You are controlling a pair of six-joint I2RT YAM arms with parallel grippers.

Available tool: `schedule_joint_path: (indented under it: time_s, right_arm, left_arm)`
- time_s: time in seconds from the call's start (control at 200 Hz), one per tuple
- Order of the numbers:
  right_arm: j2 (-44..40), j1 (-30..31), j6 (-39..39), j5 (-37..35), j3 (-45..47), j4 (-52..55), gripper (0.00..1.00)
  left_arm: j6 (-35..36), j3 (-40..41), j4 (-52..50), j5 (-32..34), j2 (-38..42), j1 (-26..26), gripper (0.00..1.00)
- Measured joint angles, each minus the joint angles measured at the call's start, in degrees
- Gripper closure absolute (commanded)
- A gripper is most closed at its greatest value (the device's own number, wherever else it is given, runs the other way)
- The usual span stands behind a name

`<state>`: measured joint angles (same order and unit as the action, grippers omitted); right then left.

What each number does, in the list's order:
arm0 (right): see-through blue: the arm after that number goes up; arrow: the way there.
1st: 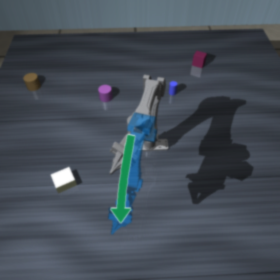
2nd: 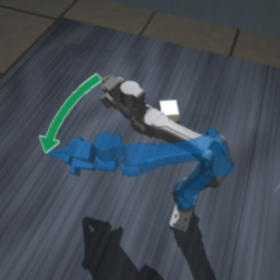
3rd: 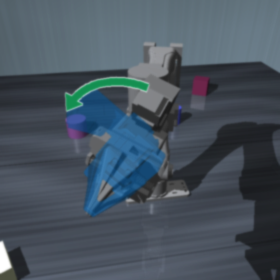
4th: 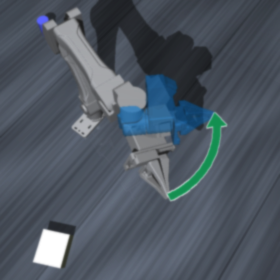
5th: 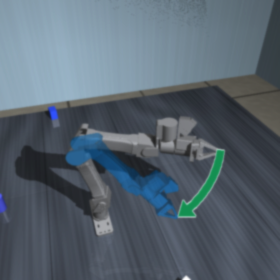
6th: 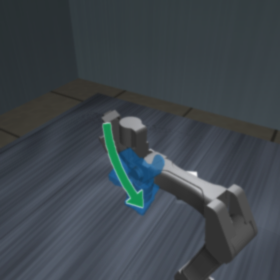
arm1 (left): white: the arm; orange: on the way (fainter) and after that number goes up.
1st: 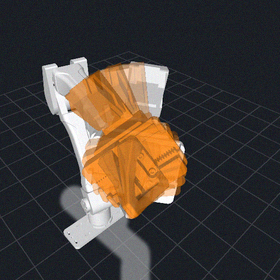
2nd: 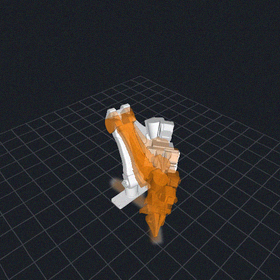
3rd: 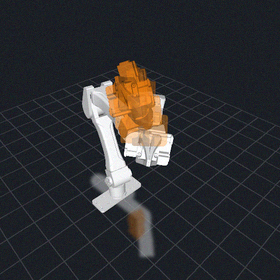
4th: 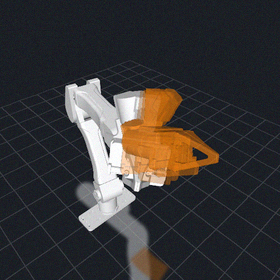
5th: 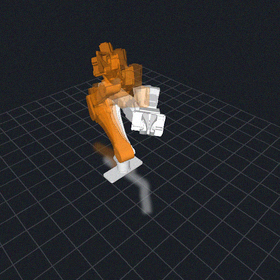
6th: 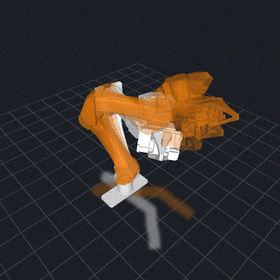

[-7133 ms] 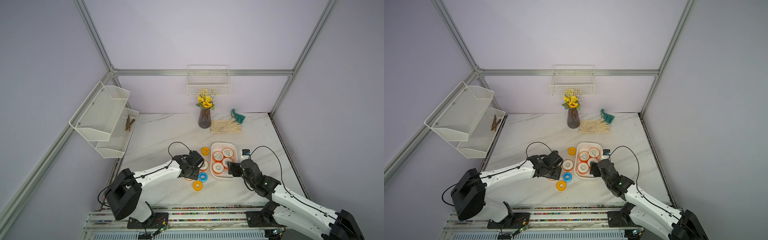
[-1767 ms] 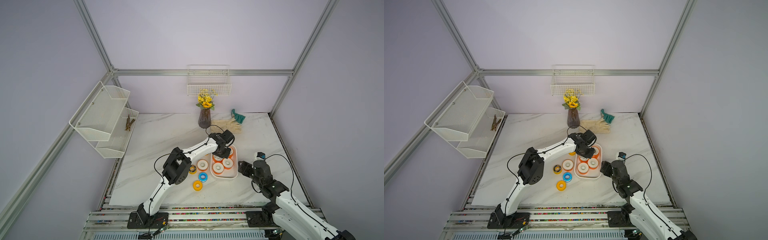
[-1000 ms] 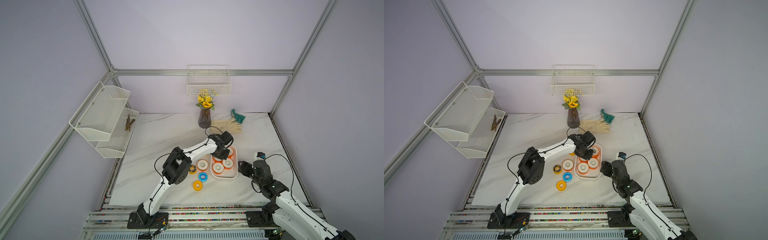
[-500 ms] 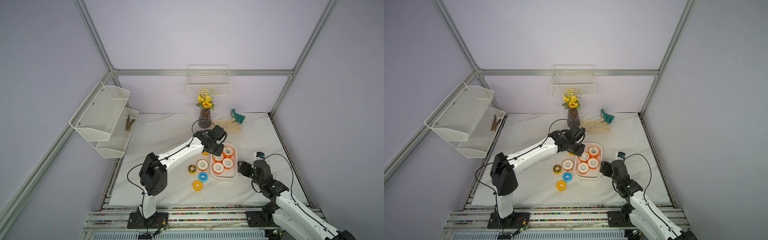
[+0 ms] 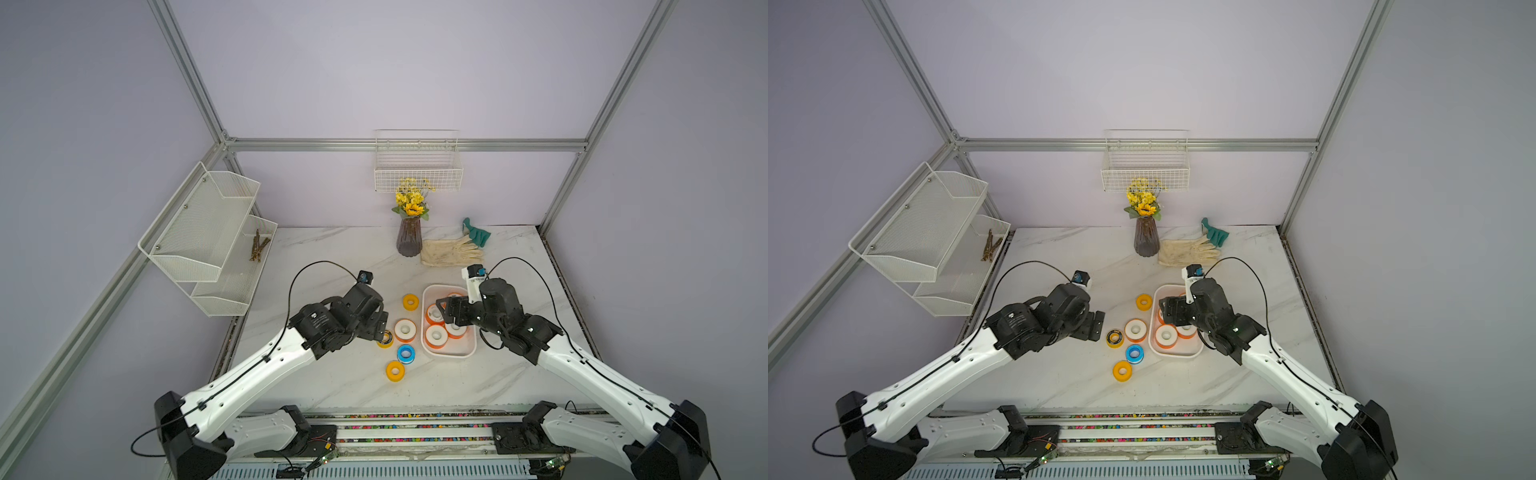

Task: Put the sealing tape into the storage box
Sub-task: Pick up the sealing tape at the center of the board.

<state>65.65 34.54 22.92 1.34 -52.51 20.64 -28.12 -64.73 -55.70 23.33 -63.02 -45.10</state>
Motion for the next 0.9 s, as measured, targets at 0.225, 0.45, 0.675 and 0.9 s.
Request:
schedule_joint_path:
  time_s: [0.225, 0.45, 0.675, 0.9]
  right_arm:
    - [19.3, 5.99, -6.78, 2.89, -19.26, 9.01, 0.14]
    - [35.76, 10.16, -13.0, 2.6, -33.9, 18.8, 0.13]
    - [48.52, 11.21, -18.51, 1.53, -45.75, 28.37, 0.15]
    - [56.28, 11.34, -22.1, -0.24, -50.14, 34.99, 0.13]
  left_arm:
    - [-0.17, 9.53, -0.17, 2.67, 12.83, 4.31, 0.0]
    - [-0.17, 10.32, -0.07, 3.21, 14.03, 4.61, 0.0]
    - [-0.2, 10.32, -0.07, 3.32, 14.01, 5.25, 0.0]
    - [-0.17, 10.32, -0.07, 3.06, 13.35, 6.01, 0.0]
